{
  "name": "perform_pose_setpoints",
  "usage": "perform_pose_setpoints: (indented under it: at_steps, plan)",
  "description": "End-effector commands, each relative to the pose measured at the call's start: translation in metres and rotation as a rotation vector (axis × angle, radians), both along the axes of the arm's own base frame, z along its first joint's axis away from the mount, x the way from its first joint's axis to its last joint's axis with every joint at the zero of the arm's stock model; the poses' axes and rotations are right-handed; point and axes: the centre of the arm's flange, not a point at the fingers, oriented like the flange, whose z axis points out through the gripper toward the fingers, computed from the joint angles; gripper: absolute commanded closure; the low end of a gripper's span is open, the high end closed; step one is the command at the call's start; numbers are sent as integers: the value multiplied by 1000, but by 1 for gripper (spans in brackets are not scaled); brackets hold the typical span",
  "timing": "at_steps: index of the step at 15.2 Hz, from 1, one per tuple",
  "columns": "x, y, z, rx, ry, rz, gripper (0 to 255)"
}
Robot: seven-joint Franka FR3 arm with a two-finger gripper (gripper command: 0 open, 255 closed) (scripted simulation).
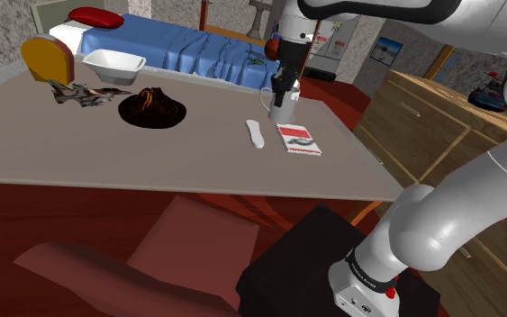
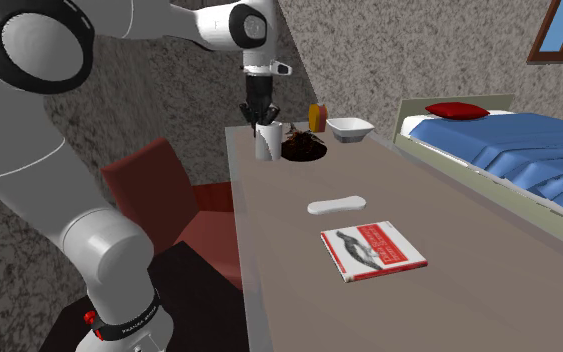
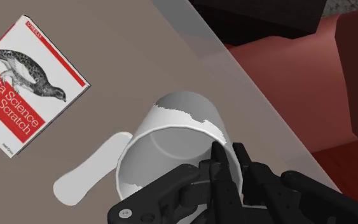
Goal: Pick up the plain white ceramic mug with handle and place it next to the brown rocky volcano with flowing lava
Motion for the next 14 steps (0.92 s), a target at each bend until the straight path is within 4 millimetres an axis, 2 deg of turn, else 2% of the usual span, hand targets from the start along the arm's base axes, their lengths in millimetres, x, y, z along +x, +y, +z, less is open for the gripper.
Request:
perform_pose_setpoints:
  at_steps: [1,14]
  plan:
    - [17,20,2,0,0,-1,255]
    - [121,156,2,0,0,-1,255]
